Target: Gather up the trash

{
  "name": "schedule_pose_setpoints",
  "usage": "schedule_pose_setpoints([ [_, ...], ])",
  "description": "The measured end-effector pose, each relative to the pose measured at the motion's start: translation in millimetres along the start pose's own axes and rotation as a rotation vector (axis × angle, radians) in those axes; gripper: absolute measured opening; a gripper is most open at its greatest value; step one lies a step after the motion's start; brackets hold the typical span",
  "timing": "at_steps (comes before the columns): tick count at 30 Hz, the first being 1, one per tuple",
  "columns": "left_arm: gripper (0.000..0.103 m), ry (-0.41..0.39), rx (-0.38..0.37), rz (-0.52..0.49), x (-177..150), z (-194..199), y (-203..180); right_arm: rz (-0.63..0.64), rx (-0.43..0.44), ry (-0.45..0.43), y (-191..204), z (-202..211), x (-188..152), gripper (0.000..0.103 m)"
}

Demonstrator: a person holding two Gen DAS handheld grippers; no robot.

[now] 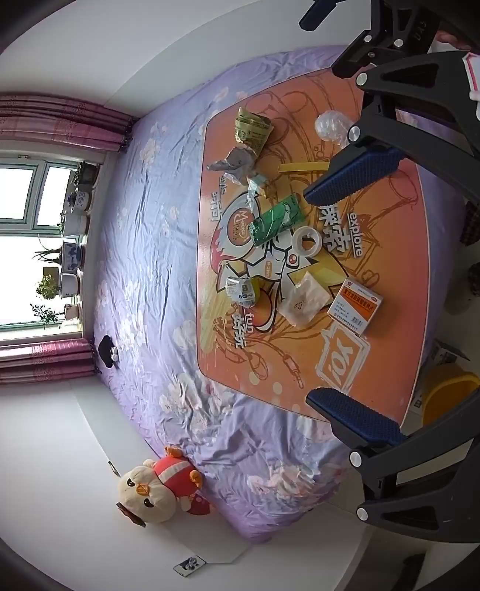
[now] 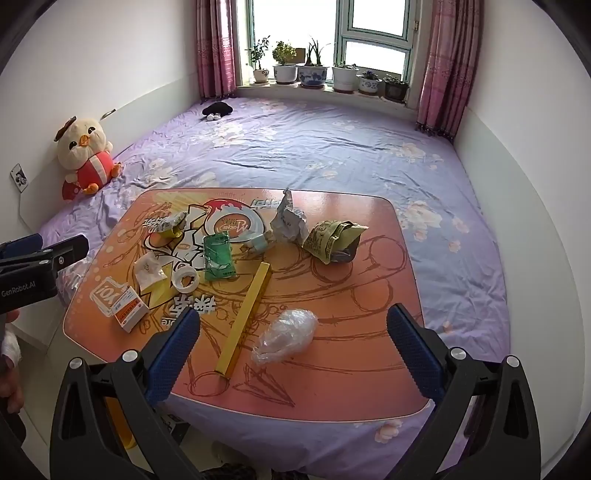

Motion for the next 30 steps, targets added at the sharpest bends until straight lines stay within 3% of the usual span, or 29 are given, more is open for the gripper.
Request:
schedule_pose_setpoints([
  [30,0.098,0.007,-0.004,0.004,0.4,0.1,1.3,-0.001,0.001,0.013,-0.7,-2.5,-3.6,0.1],
])
Point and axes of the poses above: each gripper's, at about its wrist camera, not at the fingertips, and z roughly against the way its jaws point, y to its left, x to its top, the point moved 6 cm from there along -z, roughly the way its jaws point, and after that the axes turned 12 degrees about z, right-handed, at the moved point
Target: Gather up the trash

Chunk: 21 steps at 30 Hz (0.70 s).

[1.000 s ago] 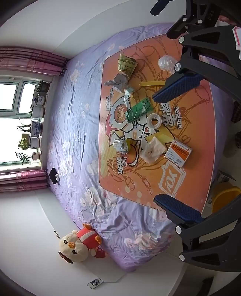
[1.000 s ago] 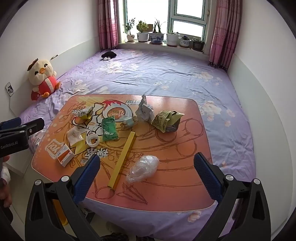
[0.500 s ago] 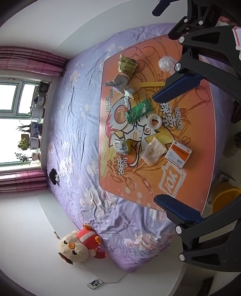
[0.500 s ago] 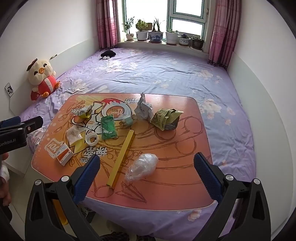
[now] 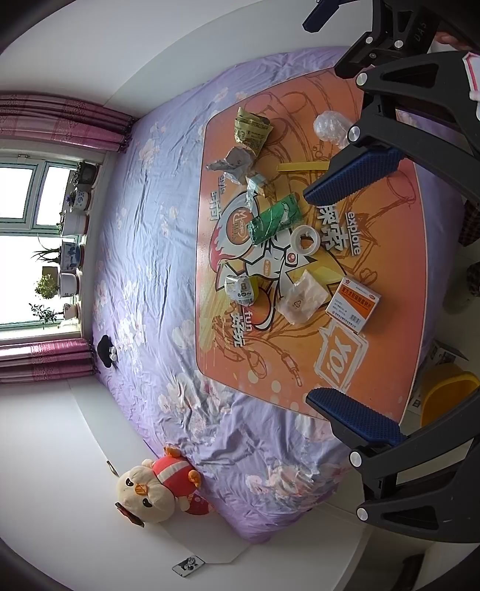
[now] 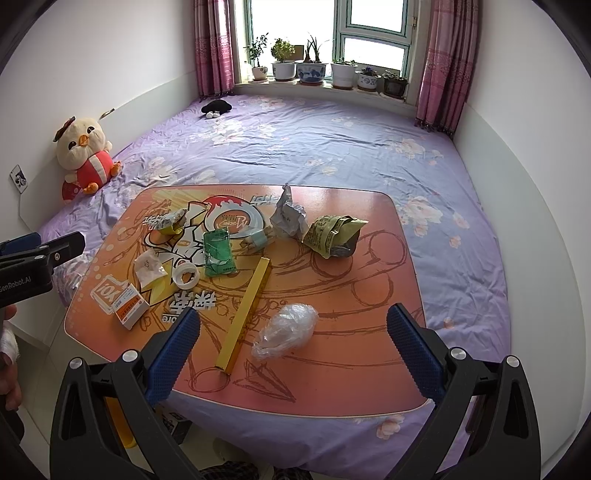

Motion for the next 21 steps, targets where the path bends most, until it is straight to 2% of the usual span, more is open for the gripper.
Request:
schedule_pose_setpoints([
  [21,0.098,0.002,-0.004,0.0,-0.7,2.3,3.5,0.0,-0.001,0.001,0.3,0.7,0.0,0.1],
])
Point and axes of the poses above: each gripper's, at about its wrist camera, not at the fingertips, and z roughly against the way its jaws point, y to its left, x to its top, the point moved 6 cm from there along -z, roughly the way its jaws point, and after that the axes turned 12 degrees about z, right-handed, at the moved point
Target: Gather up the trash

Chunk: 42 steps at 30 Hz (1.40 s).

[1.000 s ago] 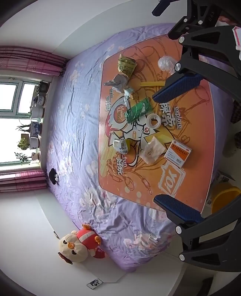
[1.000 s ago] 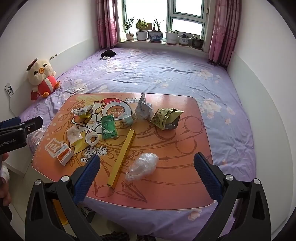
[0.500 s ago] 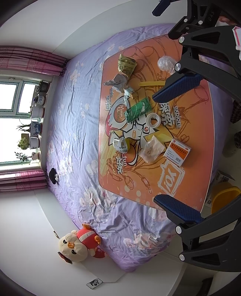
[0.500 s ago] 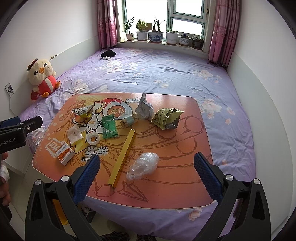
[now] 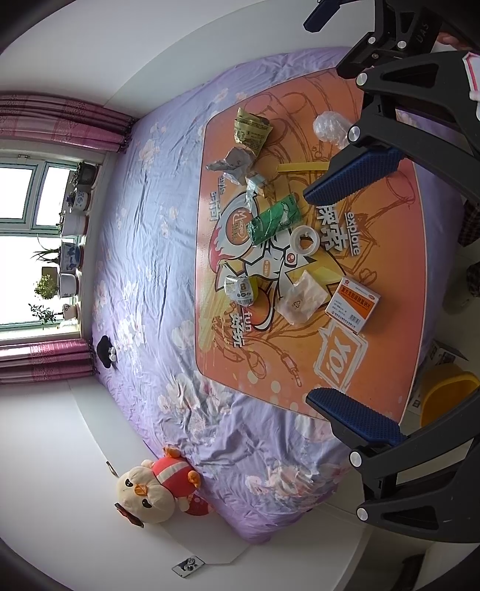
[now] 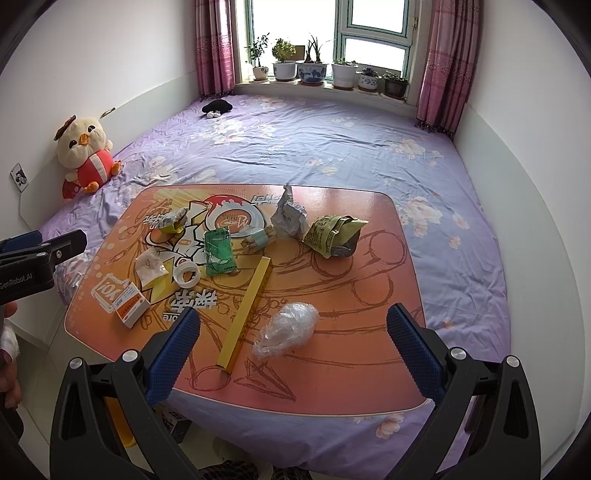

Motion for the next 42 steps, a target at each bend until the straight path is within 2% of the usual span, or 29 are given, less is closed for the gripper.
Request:
schedule_pose_setpoints([
  [37,0.098,0.008,0.004,0.001,-3.8,-0.6,0.5,0.0,0.001,0.003,0.2,0.5,-1.9,0.1],
  [42,0.098,0.011,0.002,0.007,-12.9,-3.5,4.1,-0.003,0.011,0.0,3.5,0.7,-4.5,0.1],
])
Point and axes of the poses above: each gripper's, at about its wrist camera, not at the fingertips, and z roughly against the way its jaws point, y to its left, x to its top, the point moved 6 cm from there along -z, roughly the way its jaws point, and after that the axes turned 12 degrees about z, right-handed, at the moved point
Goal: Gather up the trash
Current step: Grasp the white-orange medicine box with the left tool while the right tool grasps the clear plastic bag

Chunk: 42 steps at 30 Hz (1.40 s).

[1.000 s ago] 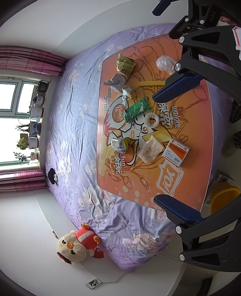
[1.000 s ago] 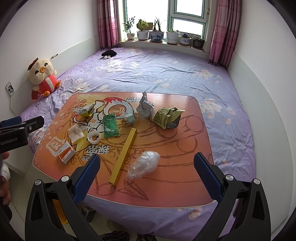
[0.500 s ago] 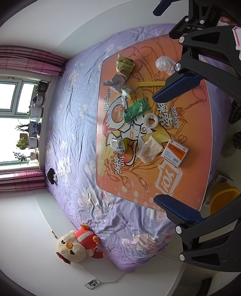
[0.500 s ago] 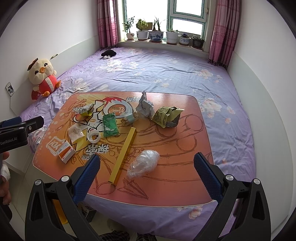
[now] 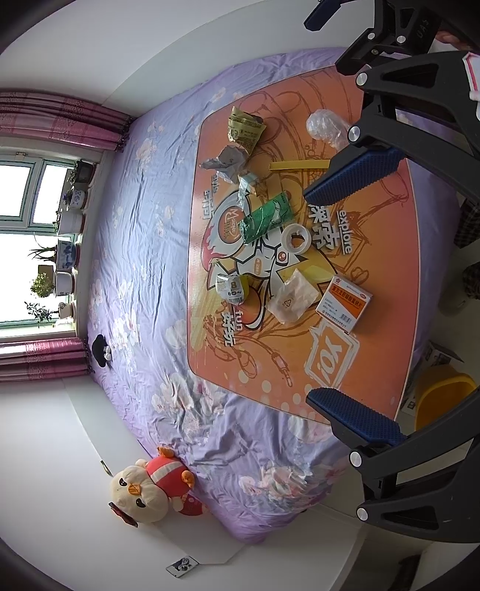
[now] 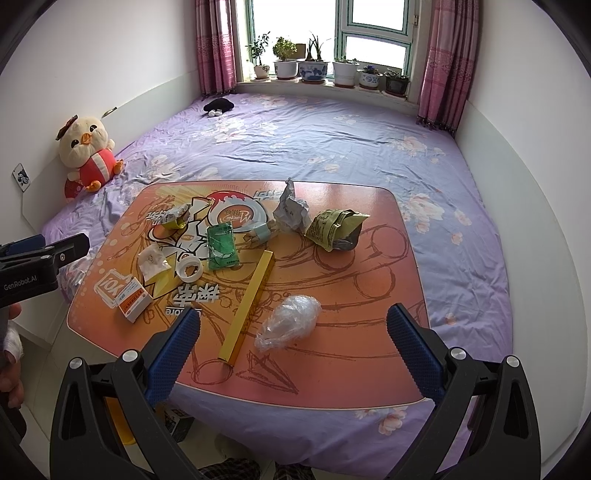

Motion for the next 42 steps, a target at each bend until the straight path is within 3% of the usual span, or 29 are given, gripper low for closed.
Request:
schedule_pose_setpoints([
  [6,0.098,0.006,-0.026,0.012,-23.4,-9.5,11.8,0.004,0.027,-0.032,7.7,1.7,-24.4,0.1],
  [17,0.098,0.081,-0.04,0.059,-61.4,-35.1,39.0,-0.018,0.061,0.002,8.2,-18.8,-46.9,0.1],
  [22,0.098,0.103,-0.027,0.049,-62.0,-52.0,41.0,-0.042,0.067,0.025,2.9,-33.6,-47.3,0.097],
  [27,0.098,0.122,-0.024,0.036,-59.8,-79.4,45.3,-0.081,0.071,0.088,-4.2,-60.6,-50.5,0.078],
  [37,0.094,0.192,-0.048,0.032,-56.2,-123.7,49.0,-0.157,0.104,0.128,-3.7,-100.8,-46.8,0.078],
  [42,0.099,0.174,-0.016,-0.032,-55.5,-130.9,41.1,-0.121,0.081,0.145,-2.3,-115.6,-43.8,0.077],
])
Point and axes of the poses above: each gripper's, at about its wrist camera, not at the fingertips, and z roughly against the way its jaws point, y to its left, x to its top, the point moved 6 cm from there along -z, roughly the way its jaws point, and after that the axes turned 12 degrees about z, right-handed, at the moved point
